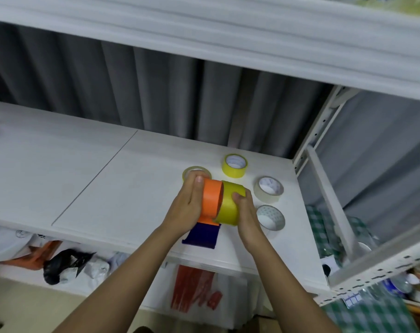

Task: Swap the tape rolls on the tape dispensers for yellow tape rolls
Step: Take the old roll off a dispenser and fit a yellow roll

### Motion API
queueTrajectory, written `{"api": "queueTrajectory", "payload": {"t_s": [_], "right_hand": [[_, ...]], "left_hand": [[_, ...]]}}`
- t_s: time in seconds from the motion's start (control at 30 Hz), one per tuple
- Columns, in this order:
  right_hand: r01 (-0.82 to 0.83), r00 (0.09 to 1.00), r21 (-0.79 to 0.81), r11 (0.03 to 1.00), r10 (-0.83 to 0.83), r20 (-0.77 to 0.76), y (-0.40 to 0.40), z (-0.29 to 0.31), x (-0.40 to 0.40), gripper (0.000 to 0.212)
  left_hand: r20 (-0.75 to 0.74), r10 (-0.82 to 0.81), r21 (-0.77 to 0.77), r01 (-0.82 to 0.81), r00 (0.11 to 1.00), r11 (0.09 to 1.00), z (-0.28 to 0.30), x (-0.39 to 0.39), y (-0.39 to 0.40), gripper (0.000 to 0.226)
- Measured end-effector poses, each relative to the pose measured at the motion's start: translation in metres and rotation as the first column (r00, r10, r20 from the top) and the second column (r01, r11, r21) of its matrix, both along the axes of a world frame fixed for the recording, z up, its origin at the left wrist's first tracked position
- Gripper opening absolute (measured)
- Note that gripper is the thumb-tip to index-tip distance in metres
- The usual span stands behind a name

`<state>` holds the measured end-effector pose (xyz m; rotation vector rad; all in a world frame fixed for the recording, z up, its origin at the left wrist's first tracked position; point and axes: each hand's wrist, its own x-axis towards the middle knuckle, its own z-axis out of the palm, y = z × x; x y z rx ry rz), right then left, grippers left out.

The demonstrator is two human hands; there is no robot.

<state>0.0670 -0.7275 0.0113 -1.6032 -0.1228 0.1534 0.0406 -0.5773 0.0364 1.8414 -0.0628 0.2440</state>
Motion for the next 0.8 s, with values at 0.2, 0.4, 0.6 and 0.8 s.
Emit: {"api": "queueTrajectory", "payload": {"t_s": [0.2, 0.4, 0.6, 0.8], "right_hand": [[-0.003, 1.000, 0.031, 1.000, 0.002, 0.016, 0.000, 0.011, -0.007, 0.026], [0.068, 0.959, -0.085, 0.994, -0.042, 0.279, -0.002, 0.012, -0.016, 0.053], [0.205, 0.808, -0.279, 0.938, -0.002, 0.589, -0.007, 0.012, -0.015, 0.073], [0.196, 0.751, -0.346, 0.918, 0.087, 0.654, -0.008, 0.017, -0.015, 0.066]], "left_hand": [[-0.017, 0.025, 0.224, -0.021, 1.000, 0.974, -0.001, -0.002, -0.008, 0.037], [0.004, -0.013, 0.325, 0.011, 1.000, 0.946, 0.005, 0.001, -0.011, 0.039], [-0.087, -0.065, 0.297, 0.088, 0.994, 0.951, 0.020, -0.001, -0.011, 0.042], [-0.286, -0.074, 0.210, 0.138, 0.955, 0.968, 0.026, 0.006, -0.011, 0.053]]}}
